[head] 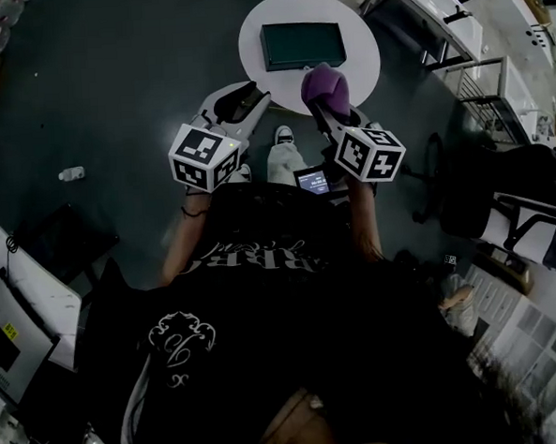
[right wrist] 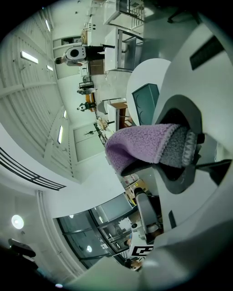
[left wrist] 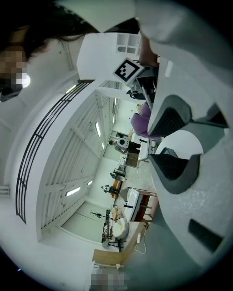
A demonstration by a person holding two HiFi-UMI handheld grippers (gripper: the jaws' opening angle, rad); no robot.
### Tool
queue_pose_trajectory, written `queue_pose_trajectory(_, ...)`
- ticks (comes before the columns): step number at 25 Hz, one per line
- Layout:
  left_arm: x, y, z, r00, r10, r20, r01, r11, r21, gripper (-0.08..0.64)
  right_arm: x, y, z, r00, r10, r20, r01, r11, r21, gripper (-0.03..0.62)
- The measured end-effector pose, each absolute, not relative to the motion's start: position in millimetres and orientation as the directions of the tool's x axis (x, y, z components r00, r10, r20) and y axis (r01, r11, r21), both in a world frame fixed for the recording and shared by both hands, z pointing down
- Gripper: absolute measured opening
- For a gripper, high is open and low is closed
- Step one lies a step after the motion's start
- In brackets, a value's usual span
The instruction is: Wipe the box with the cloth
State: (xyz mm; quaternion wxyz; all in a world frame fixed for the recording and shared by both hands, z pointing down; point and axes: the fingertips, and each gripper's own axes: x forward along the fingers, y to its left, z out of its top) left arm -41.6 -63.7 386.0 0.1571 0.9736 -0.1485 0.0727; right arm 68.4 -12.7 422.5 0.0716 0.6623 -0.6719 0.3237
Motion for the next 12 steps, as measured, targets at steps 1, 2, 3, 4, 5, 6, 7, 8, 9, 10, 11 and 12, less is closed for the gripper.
queue_pose_trajectory(1, -39, -69, 387, 0.941, -0.277, 0.193, -0.324, -0.903, 0.283, 0.130, 73, -18, 425, -0.121, -0.841, 0.527, -0.936, -0.081, -0.344, 0.117)
queue_pose_trajectory(2, -36, -76, 388, 0.936, -0.291, 0.198, -0.338, -0.899, 0.279, 0.130, 78, -25, 427, -0.132, -0.838, 0.529, -0.935, -0.073, -0.347, 0.115)
queue_pose_trajectory(3, -33, -82, 388, 0.930, -0.305, 0.202, -0.353, -0.895, 0.273, 0.130, 83, -33, 429, -0.143, -0.835, 0.532, -0.935, -0.062, -0.349, 0.116)
queue_pose_trajectory(4, -31, -89, 388, 0.924, -0.321, 0.207, -0.369, -0.890, 0.268, 0.130, 88, -40, 431, -0.155, -0.830, 0.536, -0.936, -0.050, -0.347, 0.117)
queue_pose_trajectory(5, -29, -95, 389, 0.918, -0.336, 0.213, -0.385, -0.885, 0.263, 0.130, 94, -48, 432, -0.166, -0.825, 0.540, -0.939, -0.036, -0.343, 0.116)
queue_pose_trajectory(6, -25, -99, 390, 0.912, -0.349, 0.217, -0.398, -0.880, 0.258, 0.130, 101, -55, 433, -0.176, -0.820, 0.545, -0.941, -0.023, -0.339, 0.115)
queue_pose_trajectory(7, -21, -104, 391, 0.906, -0.360, 0.222, -0.410, -0.876, 0.254, 0.130, 108, -63, 434, -0.185, -0.816, 0.547, -0.942, -0.011, -0.335, 0.116)
queue_pose_trajectory(8, -15, -108, 392, 0.901, -0.370, 0.226, -0.421, -0.872, 0.250, 0.130, 118, -71, 434, -0.194, -0.813, 0.549, -0.942, -0.001, -0.335, 0.115)
queue_pose_trajectory(9, -7, -112, 394, 0.896, -0.379, 0.233, -0.431, -0.869, 0.245, 0.130, 128, -79, 436, -0.204, -0.809, 0.551, -0.942, 0.009, -0.335, 0.117)
queue_pose_trajectory(10, 1, -116, 396, 0.890, -0.387, 0.242, -0.441, -0.865, 0.238, 0.130, 139, -87, 437, -0.215, -0.804, 0.554, -0.941, 0.020, -0.337, 0.115)
queue_pose_trajectory(11, 10, -119, 399, 0.883, -0.395, 0.253, -0.452, -0.862, 0.231, 0.130, 150, -94, 440, -0.228, -0.798, 0.559, -0.940, 0.031, -0.339, 0.117)
queue_pose_trajectory(12, 18, -123, 402, 0.877, -0.402, 0.265, -0.461, -0.858, 0.224, 0.130, 160, -101, 442, -0.241, -0.790, 0.564, -0.940, 0.044, -0.338, 0.117)
